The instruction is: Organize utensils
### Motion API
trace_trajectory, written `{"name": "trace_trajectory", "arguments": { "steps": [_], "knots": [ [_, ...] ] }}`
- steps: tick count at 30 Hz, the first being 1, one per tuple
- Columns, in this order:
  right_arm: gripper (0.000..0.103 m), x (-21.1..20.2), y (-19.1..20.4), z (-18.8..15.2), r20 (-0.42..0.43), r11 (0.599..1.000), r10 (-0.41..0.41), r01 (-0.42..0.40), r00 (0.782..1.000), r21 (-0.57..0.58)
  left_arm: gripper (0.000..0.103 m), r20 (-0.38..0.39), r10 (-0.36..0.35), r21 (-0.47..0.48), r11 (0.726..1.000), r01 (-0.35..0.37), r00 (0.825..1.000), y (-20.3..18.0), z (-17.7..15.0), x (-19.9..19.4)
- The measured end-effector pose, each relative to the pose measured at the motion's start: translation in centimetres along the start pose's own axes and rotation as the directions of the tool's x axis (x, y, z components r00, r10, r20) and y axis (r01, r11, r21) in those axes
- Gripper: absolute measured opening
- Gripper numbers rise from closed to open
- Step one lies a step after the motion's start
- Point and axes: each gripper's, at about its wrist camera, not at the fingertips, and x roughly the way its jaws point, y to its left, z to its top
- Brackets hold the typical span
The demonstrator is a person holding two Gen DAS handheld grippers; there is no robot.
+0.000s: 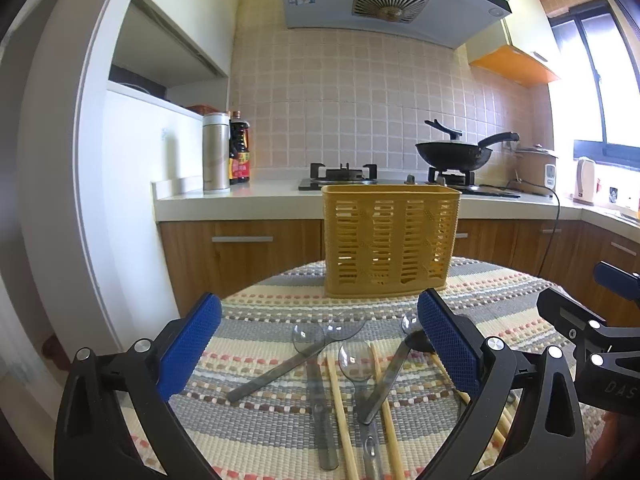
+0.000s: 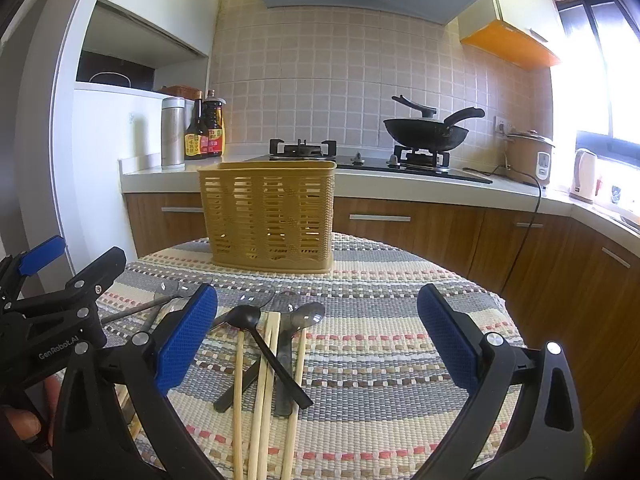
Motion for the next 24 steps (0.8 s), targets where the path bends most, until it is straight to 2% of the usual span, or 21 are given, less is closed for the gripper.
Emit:
{"name": "trace_trajectory", "arguments": {
  "steps": [6, 10, 21, 22, 24],
  "knots": [
    [0.095, 0.4, -0.2, -0.3, 0.004, 1.0, 0.0, 0.0, 1.0, -0.002, 0.095, 0.004, -0.005, 0.009, 1.0, 0.005, 1.0, -0.2, 0.1, 1.2],
    [0.095, 0.4, -0.3, -0.3, 0.0, 1.0, 0.001, -0.001, 1.0, -0.001, 0.095, 0.011, -0.009, 0.014, 1.0, 0.008, 1.0, -1.0, -1.5, 0.2],
    [0.095, 0.2, -0.4, -0.4, 0.024, 1.0, 0.005, -0.005, 1.0, 0.018, 0.095, 0.007, 0.015, -0.001, 1.0, -0.015, 1.0, -2.6, -1.3, -0.8],
    [0.095, 0.2, -0.3, -0.4, 0.025, 1.0, 0.005, -0.005, 1.0, 0.018, 0.095, 0.01, 0.016, 0.0, 1.0, -0.016, 1.0, -3.0, -2.7, -2.3],
    [0.095, 0.2, -0.3, -0.4, 0.026, 1.0, 0.004, -0.005, 1.0, 0.02, 0.095, 0.01, 0.018, -0.001, 1.0, -0.018, 1.0, -3.3, -2.7, -2.3]
  ]
}}
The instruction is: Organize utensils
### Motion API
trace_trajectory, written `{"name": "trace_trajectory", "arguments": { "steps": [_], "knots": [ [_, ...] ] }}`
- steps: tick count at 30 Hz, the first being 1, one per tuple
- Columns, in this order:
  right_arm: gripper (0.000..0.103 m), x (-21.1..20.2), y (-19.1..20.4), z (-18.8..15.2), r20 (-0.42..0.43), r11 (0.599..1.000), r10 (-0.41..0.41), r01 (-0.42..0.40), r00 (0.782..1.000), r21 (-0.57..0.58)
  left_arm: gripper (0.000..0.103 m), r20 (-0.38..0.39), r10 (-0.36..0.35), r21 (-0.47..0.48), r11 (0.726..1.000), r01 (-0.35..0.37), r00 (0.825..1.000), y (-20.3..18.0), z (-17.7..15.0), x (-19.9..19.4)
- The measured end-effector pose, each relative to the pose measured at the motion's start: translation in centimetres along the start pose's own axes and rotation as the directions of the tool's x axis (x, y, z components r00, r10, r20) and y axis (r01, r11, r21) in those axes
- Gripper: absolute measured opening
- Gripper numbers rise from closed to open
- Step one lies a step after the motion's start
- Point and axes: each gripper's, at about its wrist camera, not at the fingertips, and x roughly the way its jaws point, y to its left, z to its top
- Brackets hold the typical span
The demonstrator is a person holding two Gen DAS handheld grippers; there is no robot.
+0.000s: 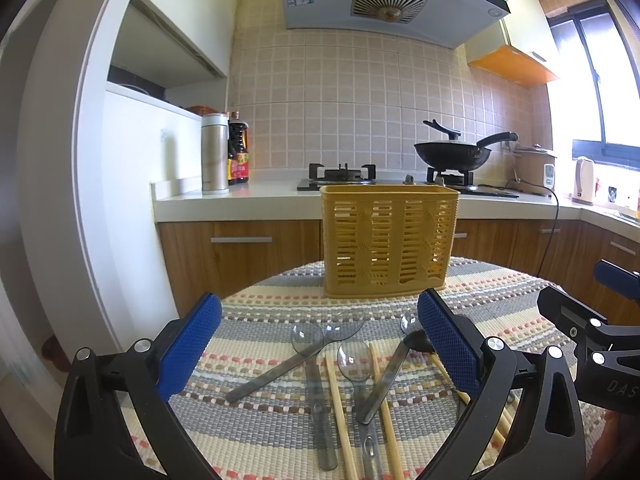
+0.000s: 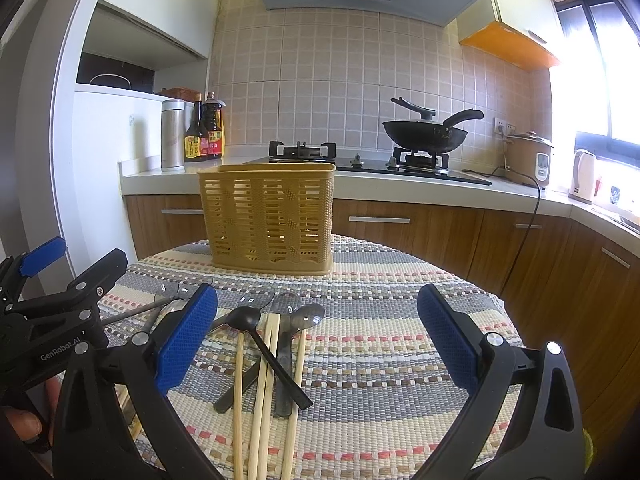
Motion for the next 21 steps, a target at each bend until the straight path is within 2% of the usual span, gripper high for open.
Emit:
{"name": "trace_trajectory", "arguments": {
  "steps": [6, 9, 12, 15, 16, 19, 21],
  "knots": [
    [0.095, -0.1, 0.2, 0.0, 0.006, 1.0, -0.008, 0.008, 1.0, -0.007, 0.095, 0.001, 0.008, -0.004, 1.0, -0.008, 1.0, -0.4, -0.4, -0.7],
    [0.095, 0.3, -0.1, 0.6, -0.013, 1.0, -0.008, 0.008, 1.0, -0.002, 0.095, 0.072, 0.082, -0.032, 0.996, -0.08, 0.994, 0.4, -0.7, -2.6],
    [0.095, 0.2, -0.5, 2.3, -0.045, 1.0, -0.005, 0.005, 0.999, -0.015, 0.095, 0.089, 0.074, -0.021, 0.997, -0.072, 0.993, 1.8, 1.1, -3.0],
    [0.095, -0.1, -1.0, 5.1, -0.044, 0.999, -0.017, 0.015, 0.999, -0.038, 0.095, 0.092, 0.014, -0.054, 0.999, -0.009, 0.996, 3.9, 4.4, -3.5],
    [0.095, 0.1, -0.8, 5.7, -0.069, 0.998, -0.028, 0.024, 0.997, -0.059, 0.095, 0.087, 0.004, -0.058, 0.998, 0.001, 0.996, 4.4, 5.3, -3.6],
    [0.095, 0.4, -0.9, 8.7, -0.11, 0.995, -0.042, 0.032, 0.993, -0.096, 0.095, 0.034, -0.05, -0.031, 0.998, 0.051, 0.998, 5.6, 8.3, -3.0],
    [0.095, 0.9, -1.0, 10.3, -0.154, 0.993, -0.041, 0.024, 0.987, -0.113, 0.095, -0.043, -0.086, -0.001, 0.996, 0.086, 0.995, 5.9, 10.0, -1.7]
  ]
}}
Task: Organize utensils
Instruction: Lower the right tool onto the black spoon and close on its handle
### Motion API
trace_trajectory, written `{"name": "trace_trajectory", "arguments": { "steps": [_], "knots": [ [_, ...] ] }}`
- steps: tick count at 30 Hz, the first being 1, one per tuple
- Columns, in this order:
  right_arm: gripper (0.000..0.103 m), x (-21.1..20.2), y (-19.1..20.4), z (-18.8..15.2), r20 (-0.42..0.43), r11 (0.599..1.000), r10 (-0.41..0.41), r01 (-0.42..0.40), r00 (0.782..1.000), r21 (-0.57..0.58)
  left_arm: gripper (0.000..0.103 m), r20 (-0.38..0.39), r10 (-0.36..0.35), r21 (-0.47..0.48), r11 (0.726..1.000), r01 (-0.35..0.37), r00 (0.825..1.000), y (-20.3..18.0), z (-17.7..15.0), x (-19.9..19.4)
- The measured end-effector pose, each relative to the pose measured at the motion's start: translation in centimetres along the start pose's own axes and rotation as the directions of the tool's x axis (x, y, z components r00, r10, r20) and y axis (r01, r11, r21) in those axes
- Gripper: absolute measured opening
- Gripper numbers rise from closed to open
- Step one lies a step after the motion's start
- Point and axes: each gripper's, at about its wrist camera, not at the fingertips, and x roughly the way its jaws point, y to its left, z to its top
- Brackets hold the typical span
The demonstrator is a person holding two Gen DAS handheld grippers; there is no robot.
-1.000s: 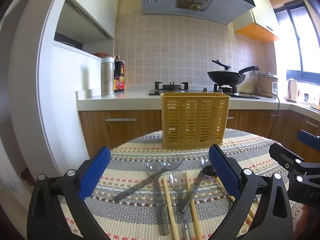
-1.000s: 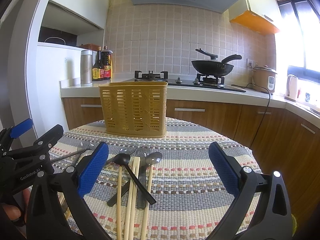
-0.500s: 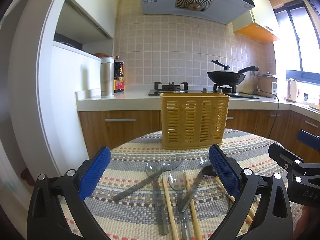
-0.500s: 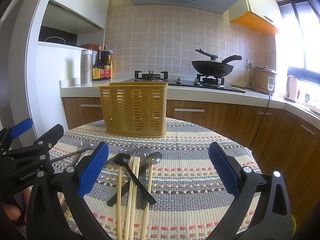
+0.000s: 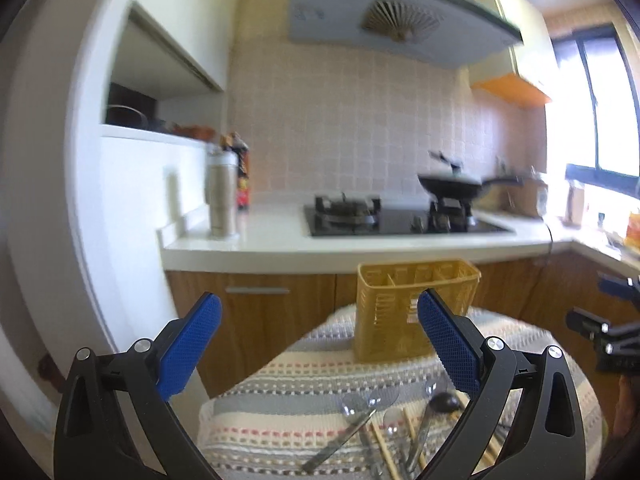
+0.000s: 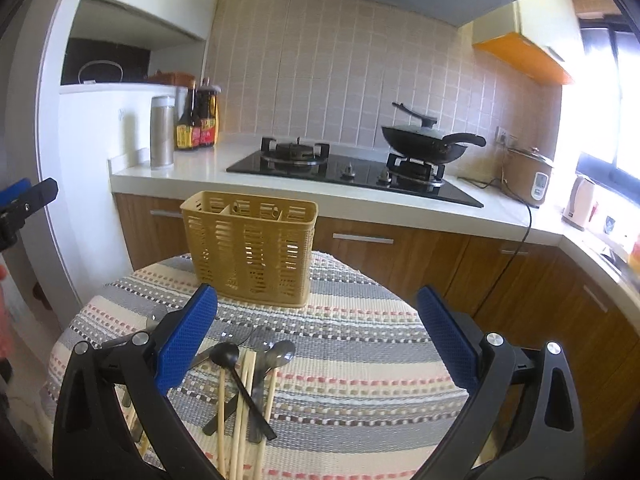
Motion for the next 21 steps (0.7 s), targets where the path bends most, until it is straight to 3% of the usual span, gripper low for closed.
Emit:
{"name": "trace_trajectory", "arguments": {
  "steps": [3, 5, 7, 8, 9, 10, 12, 14, 18, 21],
  "knots": [
    [0.095, 1.6, 0.0, 2.2, -0.13, 0.998, 0.055, -0.058, 0.99, -0.017, 0.095, -0.151, -0.111, 0.022, 0.993, 0.115, 0.982, 0.7, 1.5, 2.5],
    [0.095, 2.7, 0.3, 3.1, -0.209, 0.994, 0.095, -0.104, 0.973, -0.035, 0.095, -0.283, -0.22, -0.017, 0.974, 0.224, 0.934, 1.2, 1.5, 5.2],
    [0.094, 4.5, 0.9, 3.9, -0.315, 0.983, 0.156, -0.18, 0.936, -0.048, 0.088, -0.378, -0.276, -0.055, 0.959, 0.276, 0.884, 1.8, 0.9, 7.4],
    [0.09, 4.7, 1.3, 3.7, -0.33, 0.978, 0.172, -0.2, 0.928, -0.054, 0.083, -0.413, -0.29, -0.062, 0.955, 0.291, 0.863, 2.0, 0.4, 8.4],
    [0.085, 5.7, 1.8, 3.8, -0.388, 0.969, 0.202, -0.241, 0.899, -0.054, 0.082, -0.457, -0.302, -0.062, 0.949, 0.309, 0.836, 2.1, -0.3, 9.6],
    [0.082, 6.8, 1.5, 3.4, -0.446, 0.956, 0.265, -0.295, 0.855, 0.002, 0.079, -0.497, -0.313, -0.066, 0.943, 0.325, 0.809, 2.2, -0.8, 10.6],
    [0.073, 8.9, 3.0, 2.4, -0.509, 0.946, 0.271, -0.324, 0.817, -0.015, 0.076, -0.586, -0.336, -0.076, 0.928, 0.364, 0.737, 2.1, -2.4, 12.7],
    [0.066, 10.5, 3.8, 1.4, -0.565, 0.933, 0.29, -0.36, 0.772, -0.014, 0.071, -0.653, -0.329, -0.046, 0.916, 0.398, 0.682, 1.4, -4.4, 13.6],
    [0.049, 13.8, 6.3, -1.0, -0.674, 0.907, 0.296, -0.421, 0.676, -0.024, 0.064, -0.752, -0.276, 0.031, 0.892, 0.45, 0.599, 0.0, -7.4, 15.1],
    [0.043, 16.1, 7.9, -2.3, -0.719, 0.899, 0.28, -0.436, 0.637, -0.036, 0.058, -0.793, -0.269, 0.044, 0.87, 0.492, 0.547, -0.9, -8.9, 15.9]
  ]
}}
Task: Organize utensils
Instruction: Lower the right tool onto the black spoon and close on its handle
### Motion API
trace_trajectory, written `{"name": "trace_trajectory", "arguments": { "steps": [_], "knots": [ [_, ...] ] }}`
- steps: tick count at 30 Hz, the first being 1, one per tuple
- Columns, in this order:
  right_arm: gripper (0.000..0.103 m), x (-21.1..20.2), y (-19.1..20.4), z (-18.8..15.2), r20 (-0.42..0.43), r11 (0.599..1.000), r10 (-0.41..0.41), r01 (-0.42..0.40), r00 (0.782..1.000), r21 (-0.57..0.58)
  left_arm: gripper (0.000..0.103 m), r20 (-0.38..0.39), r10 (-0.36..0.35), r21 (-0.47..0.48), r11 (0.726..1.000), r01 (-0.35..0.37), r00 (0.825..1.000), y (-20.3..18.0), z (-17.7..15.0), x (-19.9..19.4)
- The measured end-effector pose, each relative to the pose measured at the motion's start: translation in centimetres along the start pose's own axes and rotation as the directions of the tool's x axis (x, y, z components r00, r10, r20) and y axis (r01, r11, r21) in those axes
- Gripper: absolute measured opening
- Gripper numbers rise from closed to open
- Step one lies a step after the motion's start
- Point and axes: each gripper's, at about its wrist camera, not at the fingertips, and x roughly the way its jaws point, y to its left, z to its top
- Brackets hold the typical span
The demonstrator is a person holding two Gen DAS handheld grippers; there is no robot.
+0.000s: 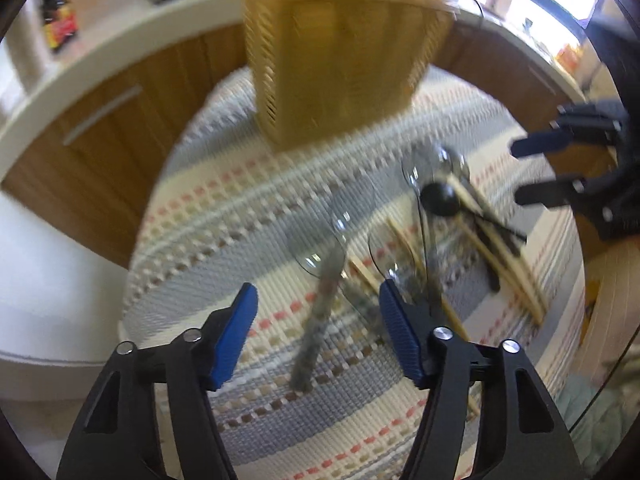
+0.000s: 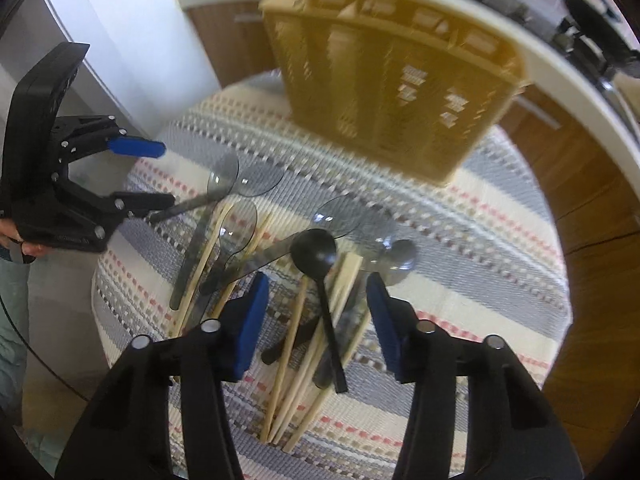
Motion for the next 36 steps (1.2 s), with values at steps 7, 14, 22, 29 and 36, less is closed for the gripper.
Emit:
{"name": "trace_trajectory", "arguments": {
  "steps": [7, 14, 22, 29, 36],
  "knots": [
    [0.036, 4.9, -1.0, 1.3, -0.115, 0.999, 0.041, -0.039, 0.992, 0.019, 0.046, -0.076, 0.005, 0.025, 1.0, -0.003, 0.997, 0.8, 0.1, 2.2],
    [0.035, 7.6, -1.0, 1.7, -0.155, 0.998, 0.058, -0.055, 0.986, 0.023, 0.04, -0.082, -0.031, -0.022, 0.999, 0.029, 0.996, 2.1, 0.3, 2.4],
    [0.018, 11.1, -0.5, 2.4, -0.183, 0.997, 0.072, -0.07, 0.98, 0.021, 0.031, -0.089, -0.037, -0.037, 0.999, 0.034, 0.995, 1.9, -1.2, 1.8],
    [0.007, 9.5, -0.2, 1.0, -0.127, 0.994, 0.106, -0.102, 0.986, 0.037, 0.005, -0.04, -0.067, -0.107, 0.992, 0.062, 0.997, 3.2, -2.5, 0.2],
    [0.005, 7.5, -0.7, -0.2, -0.046, 0.992, 0.124, -0.123, 0.991, 0.04, 0.001, 0.075, -0.087, -0.264, 0.959, 0.104, 0.993, 6.6, -6.1, -4.0]
  ]
}}
